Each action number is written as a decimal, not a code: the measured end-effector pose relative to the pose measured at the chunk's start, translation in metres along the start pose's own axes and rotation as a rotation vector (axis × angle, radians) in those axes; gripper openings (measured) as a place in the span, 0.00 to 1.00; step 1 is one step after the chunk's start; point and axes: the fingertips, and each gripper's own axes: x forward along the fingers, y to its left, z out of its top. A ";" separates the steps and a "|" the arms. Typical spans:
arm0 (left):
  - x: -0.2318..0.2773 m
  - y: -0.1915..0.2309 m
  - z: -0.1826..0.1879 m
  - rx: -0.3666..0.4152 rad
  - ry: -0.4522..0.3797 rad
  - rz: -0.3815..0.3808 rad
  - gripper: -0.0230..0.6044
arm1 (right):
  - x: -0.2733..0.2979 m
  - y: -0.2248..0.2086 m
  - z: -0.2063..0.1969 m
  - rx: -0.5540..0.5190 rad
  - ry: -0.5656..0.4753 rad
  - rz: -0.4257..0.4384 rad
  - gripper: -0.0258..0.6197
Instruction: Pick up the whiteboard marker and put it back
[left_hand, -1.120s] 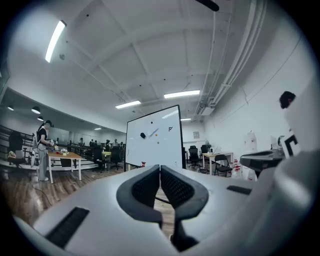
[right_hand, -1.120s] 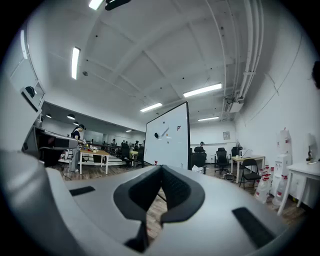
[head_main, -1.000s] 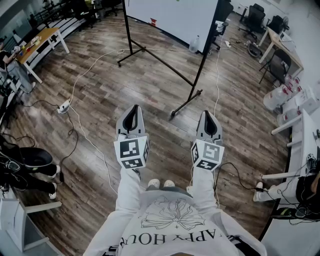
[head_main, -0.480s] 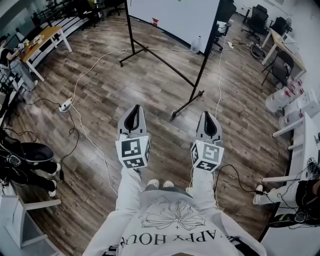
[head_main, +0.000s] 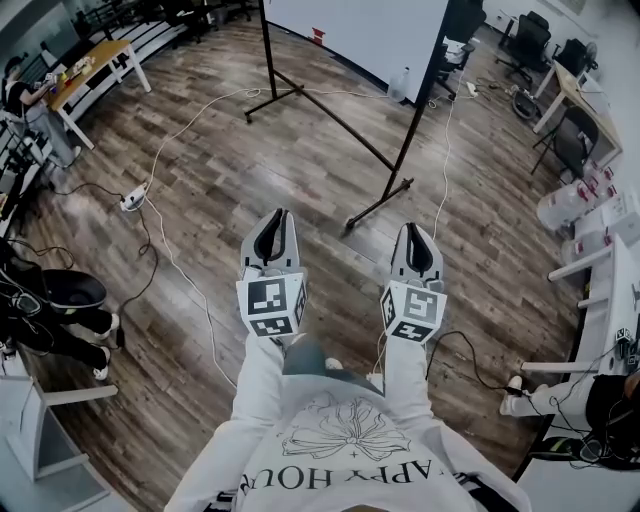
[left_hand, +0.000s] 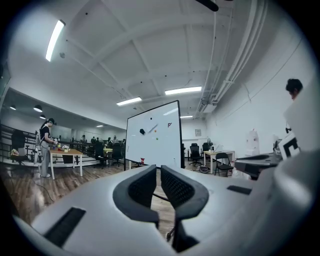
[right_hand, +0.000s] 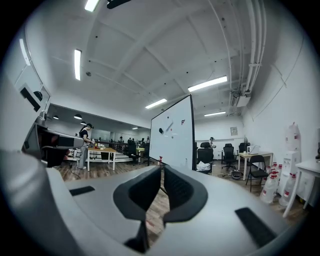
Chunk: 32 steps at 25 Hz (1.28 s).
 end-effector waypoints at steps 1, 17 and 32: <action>0.003 0.000 -0.001 -0.001 0.003 0.000 0.05 | 0.003 -0.001 -0.001 -0.002 0.002 0.003 0.05; 0.169 0.044 0.009 -0.009 -0.005 -0.044 0.05 | 0.165 -0.019 0.007 0.004 0.014 -0.038 0.11; 0.351 0.112 0.034 0.001 -0.019 -0.087 0.05 | 0.344 -0.031 0.031 0.025 0.011 -0.115 0.23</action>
